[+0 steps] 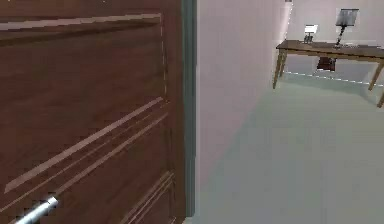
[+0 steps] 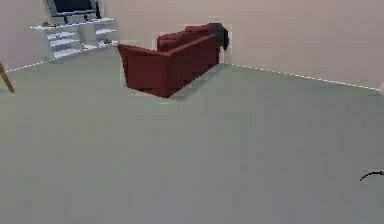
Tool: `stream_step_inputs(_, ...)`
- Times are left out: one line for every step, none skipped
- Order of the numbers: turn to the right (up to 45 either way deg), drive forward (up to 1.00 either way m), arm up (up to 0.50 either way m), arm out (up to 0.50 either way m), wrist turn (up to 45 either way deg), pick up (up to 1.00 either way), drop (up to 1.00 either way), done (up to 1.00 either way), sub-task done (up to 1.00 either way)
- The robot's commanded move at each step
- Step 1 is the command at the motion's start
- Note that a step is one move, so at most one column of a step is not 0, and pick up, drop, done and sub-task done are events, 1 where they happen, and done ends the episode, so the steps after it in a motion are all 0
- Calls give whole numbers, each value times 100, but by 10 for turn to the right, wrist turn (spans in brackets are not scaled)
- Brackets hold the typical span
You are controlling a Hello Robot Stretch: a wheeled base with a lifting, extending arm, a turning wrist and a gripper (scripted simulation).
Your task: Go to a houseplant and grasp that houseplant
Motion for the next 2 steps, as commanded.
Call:
stream_step_inputs(450, 0, 0, 0, 0, 0, 0, 0, 0)
stream_step_inputs(450, 0, 0, 0, 0, 0, 0, 0, 0)
